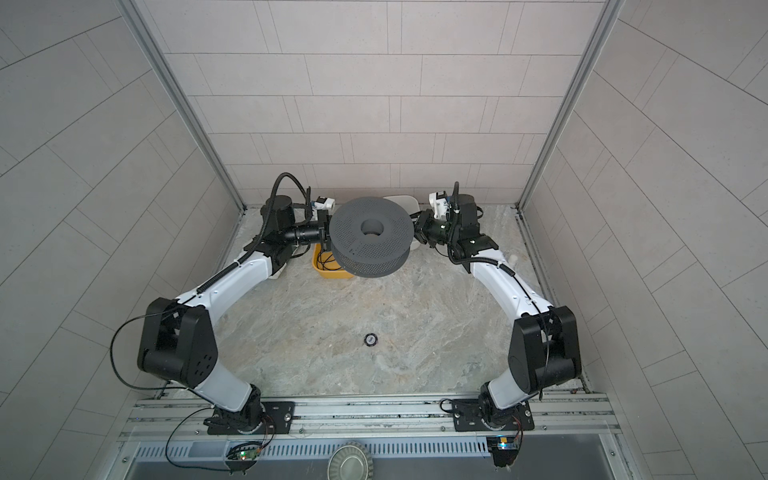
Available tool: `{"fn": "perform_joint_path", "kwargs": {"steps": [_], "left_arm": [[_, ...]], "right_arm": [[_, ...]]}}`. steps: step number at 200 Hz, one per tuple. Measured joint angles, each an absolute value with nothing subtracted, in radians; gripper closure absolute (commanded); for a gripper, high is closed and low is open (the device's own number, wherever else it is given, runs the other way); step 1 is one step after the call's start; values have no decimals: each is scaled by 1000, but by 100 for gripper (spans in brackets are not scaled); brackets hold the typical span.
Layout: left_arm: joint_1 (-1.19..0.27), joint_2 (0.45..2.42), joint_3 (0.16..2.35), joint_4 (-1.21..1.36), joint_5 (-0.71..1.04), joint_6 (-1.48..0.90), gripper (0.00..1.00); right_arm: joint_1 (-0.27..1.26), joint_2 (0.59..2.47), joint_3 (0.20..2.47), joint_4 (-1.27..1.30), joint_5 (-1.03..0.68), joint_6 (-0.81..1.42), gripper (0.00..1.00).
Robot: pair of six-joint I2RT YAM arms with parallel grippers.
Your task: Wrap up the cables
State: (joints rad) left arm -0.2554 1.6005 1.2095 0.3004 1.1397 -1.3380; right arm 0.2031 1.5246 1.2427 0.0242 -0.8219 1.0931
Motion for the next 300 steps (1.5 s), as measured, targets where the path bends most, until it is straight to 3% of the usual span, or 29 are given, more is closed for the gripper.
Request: {"fn": "perform_joint_path", "kwargs": {"steps": [120,145,190,255,300], "left_arm": [[-250,1600,1217,308,1121,-1339,100],[-250,1600,1221,306,1121,-1339,100],[-249,1601,1221,286,1121,-1349,100],[-249,1603,1221,307,1130,-1349,100],[-247,1603,1221,309,1116,-1352,74]], "right_arm": [[266,1511,1235,48,-791,1130,65],[268,1509,1235,51,-793,1130,71],[264,1494,1213,109,-802,1168,100],[264,1467,1148,220,-797,1260,100],[265,1474,1089,355,-794,1356,100]]}}
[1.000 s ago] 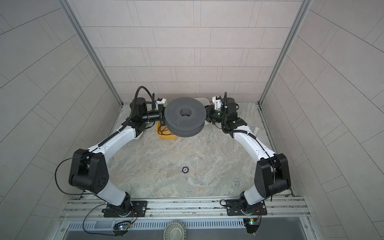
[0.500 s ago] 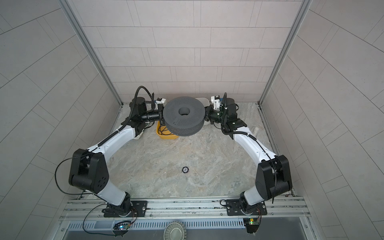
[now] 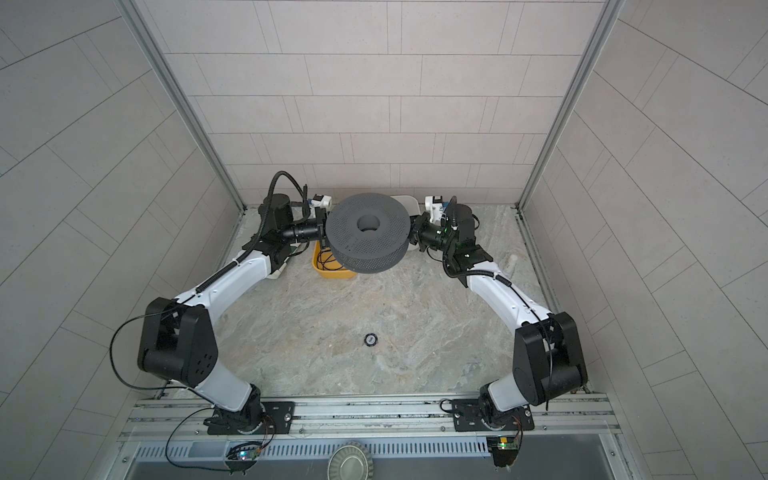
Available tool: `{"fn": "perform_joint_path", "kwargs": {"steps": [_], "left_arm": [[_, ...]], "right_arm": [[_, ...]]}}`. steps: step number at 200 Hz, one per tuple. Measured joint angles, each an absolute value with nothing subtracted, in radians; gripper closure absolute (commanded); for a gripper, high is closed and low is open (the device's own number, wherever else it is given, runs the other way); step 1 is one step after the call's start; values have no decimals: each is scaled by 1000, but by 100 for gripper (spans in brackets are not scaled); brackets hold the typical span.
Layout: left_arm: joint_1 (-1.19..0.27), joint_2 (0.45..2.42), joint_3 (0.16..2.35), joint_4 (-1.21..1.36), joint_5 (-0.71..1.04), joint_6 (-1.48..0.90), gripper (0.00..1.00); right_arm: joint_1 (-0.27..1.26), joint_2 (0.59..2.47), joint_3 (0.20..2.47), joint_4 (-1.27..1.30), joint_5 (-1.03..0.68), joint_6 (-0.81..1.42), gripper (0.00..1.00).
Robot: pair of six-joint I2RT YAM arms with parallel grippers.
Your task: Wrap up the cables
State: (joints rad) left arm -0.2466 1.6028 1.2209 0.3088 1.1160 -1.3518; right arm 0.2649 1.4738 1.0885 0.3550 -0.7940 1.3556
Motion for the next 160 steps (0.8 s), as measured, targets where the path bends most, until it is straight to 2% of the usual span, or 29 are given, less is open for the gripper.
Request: {"fn": "perform_joint_path", "kwargs": {"steps": [13,86,111,160], "left_arm": [[-244,1603,1221,311,1111,-1353,71],[-233,1603,1221,316,1095,-1362,66],[-231,1603,1212,345,1097,-1373,60],[-224,1603,1179,378,1105,-1392,41]], "right_arm": [[266,1481,1074,394,-794,1384,100],[264,1544,1000,641,-796,1557,100],[258,1544,986,678,-799,1576,100],[212,1545,943,726,-789,1613,100]]}}
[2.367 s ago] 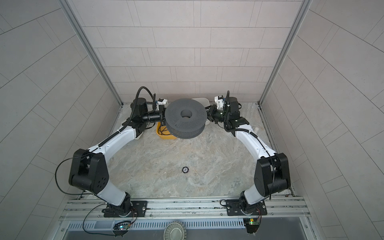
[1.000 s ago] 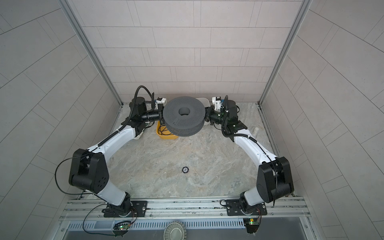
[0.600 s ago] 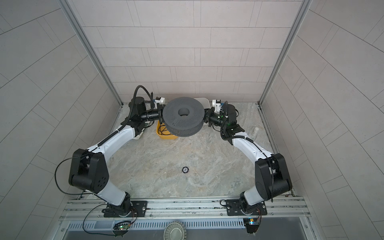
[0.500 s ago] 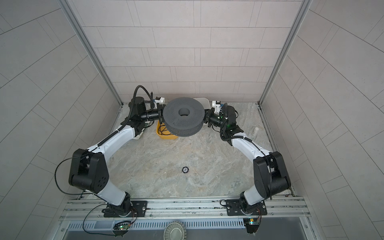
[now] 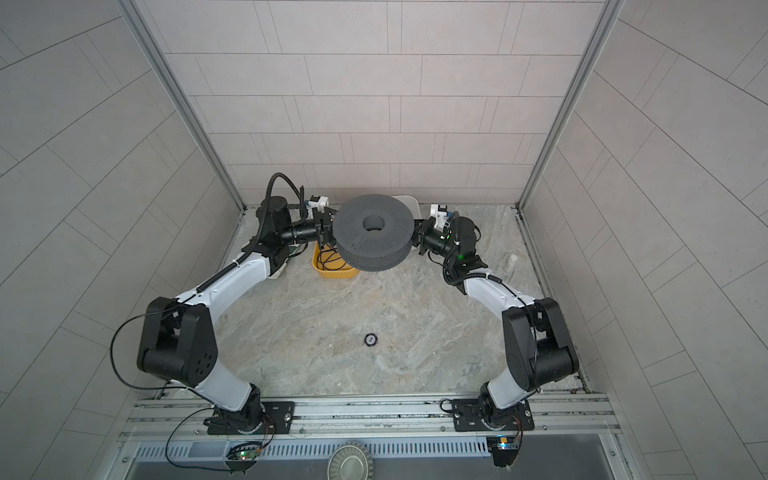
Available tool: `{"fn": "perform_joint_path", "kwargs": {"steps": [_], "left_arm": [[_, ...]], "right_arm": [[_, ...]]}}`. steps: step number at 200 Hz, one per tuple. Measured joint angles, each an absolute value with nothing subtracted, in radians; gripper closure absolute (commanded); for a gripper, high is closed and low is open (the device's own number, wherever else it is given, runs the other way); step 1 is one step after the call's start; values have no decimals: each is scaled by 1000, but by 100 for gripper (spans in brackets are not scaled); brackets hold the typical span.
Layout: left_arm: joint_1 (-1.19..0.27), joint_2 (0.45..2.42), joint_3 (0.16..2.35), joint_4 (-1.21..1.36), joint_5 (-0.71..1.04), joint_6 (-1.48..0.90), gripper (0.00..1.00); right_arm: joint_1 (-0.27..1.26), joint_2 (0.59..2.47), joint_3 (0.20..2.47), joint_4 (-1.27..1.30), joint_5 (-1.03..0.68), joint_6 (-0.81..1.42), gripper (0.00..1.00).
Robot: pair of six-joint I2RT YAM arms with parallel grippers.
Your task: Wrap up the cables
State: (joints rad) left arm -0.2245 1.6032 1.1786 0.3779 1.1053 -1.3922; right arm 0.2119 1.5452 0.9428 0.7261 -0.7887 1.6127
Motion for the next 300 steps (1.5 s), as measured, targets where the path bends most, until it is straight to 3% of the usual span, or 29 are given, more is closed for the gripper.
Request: {"fn": "perform_joint_path", "kwargs": {"steps": [22,27,37,86,198,300], "left_arm": [[-217,1603,1169,389,1105,-1397,36],[-217,1603,1167,391,1105,-1397,29],[-217,1603,1161,397,1104,-1401,28],[-206,1603,1132,378,1101,-1380,27],[-173,1549,1137,27,1053,-1125,27],[-163,1449,1137,-129,1051,-978,27]], "right_arm": [[195,1552,940,751,-778,1634,100],[194,1554,939,759,-778,1639,100],[192,1554,935,768,-778,1645,100],[152,1554,897,805,-798,1654,100],[80,1552,753,912,-855,1685,100],[72,1509,542,842,-881,1510,100]]}}
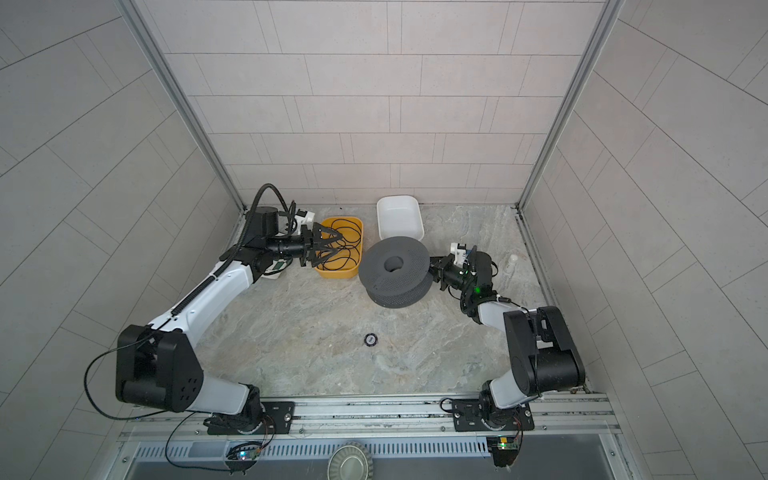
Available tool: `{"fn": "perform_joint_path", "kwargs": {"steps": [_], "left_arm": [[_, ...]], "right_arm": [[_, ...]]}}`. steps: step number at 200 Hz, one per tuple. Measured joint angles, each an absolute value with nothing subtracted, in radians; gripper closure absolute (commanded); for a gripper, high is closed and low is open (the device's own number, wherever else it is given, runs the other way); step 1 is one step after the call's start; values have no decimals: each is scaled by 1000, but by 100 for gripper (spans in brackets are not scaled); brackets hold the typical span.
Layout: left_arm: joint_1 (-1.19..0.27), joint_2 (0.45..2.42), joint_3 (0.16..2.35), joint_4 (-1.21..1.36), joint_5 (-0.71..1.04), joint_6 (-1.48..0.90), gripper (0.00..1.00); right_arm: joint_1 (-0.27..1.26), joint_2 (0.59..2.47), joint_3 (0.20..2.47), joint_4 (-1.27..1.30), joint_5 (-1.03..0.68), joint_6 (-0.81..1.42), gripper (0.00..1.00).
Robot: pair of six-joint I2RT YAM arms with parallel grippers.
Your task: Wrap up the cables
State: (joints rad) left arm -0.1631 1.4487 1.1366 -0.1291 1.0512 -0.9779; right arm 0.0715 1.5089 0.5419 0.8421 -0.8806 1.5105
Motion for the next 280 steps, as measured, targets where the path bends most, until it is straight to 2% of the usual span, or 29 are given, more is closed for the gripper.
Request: {"fn": "perform_joint_path", "kwargs": {"steps": [77,126,198,280], "left_arm": [[-163,1439,1119,-134,1040,-966,27],[-163,1439,1119,-134,1038,-960,27],[-163,1439,1119,-134,1038,-955,27],[-163,1440,1119,-134,1038,-950,27]], "right_arm": [[85,1867,508,1220,-884,1556,100],[96,1879,520,1254,-883,1507,100],[100,2014,566,1290,-861,1489,100],[107,2054,603,1201,-849,1393,100]]}}
